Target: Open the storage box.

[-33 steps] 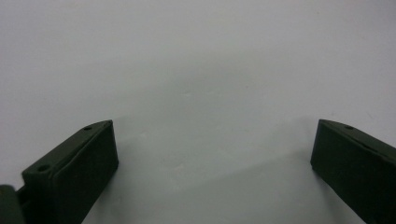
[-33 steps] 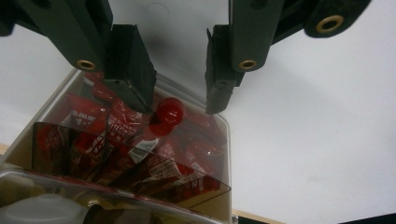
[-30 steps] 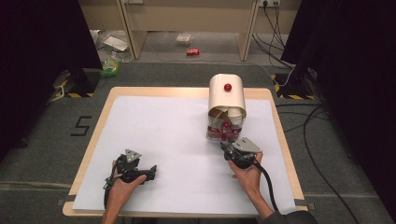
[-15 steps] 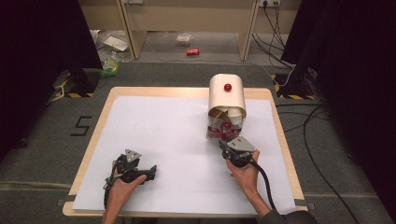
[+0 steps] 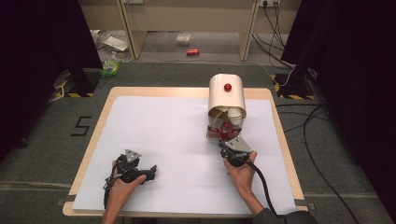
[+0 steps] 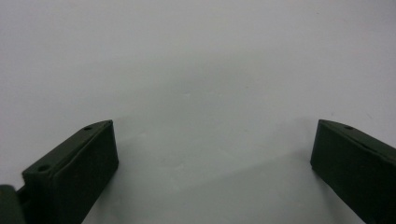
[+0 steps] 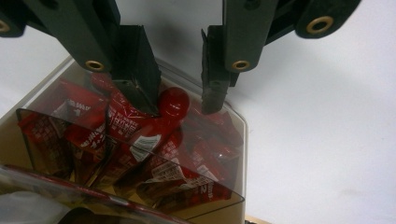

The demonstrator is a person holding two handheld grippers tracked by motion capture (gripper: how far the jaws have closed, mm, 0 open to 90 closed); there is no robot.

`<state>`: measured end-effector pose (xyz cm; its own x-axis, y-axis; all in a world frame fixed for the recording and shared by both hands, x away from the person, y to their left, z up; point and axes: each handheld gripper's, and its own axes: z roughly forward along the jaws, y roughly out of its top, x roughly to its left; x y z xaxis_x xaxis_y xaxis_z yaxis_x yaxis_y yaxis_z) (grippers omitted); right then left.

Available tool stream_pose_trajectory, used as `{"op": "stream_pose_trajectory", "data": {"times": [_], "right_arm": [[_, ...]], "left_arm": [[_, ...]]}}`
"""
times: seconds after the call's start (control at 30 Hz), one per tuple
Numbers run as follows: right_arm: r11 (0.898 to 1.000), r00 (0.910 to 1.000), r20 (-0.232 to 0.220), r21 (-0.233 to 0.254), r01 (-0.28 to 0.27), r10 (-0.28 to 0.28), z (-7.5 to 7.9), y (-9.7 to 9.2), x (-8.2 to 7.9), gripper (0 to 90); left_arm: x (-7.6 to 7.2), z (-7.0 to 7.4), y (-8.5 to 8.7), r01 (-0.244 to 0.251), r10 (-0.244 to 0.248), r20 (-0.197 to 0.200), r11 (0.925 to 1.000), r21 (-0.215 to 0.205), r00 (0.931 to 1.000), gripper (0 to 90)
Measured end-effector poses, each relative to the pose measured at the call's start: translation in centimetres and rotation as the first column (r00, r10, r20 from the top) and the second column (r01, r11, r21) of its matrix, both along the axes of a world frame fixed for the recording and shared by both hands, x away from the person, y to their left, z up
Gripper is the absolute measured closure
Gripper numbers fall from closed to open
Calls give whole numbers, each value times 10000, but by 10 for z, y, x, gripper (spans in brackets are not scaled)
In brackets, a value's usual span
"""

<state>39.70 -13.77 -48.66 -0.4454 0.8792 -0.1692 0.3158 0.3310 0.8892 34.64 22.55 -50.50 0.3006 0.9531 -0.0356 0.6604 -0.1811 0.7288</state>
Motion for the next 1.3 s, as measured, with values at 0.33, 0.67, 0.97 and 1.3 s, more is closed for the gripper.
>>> {"op": "stream_pose_trajectory", "data": {"times": [0.33, 0.67, 0.97, 1.3], "right_arm": [[9984, 9993, 171, -447, -337, 345, 0, -4, 2, 737], [9981, 9983, -42, -218, -582, 581, 0, -8, 3, 738], [9960, 9960, -181, 154, -876, 878, -2, -11, 5, 738], [9923, 9922, -139, -55, -1238, 1237, -2, -10, 1, 739]], "left_arm": [[0, 0, 0, 4, -4, -12, 10000, 16, 10000, 0], [0, 0, 0, 1, -1, -14, 10000, 17, 10000, 0], [0, 0, 0, 3, -3, -12, 10000, 13, 10000, 0], [0, 0, 0, 4, -4, -4, 10000, -9, 10000, 1]]}}
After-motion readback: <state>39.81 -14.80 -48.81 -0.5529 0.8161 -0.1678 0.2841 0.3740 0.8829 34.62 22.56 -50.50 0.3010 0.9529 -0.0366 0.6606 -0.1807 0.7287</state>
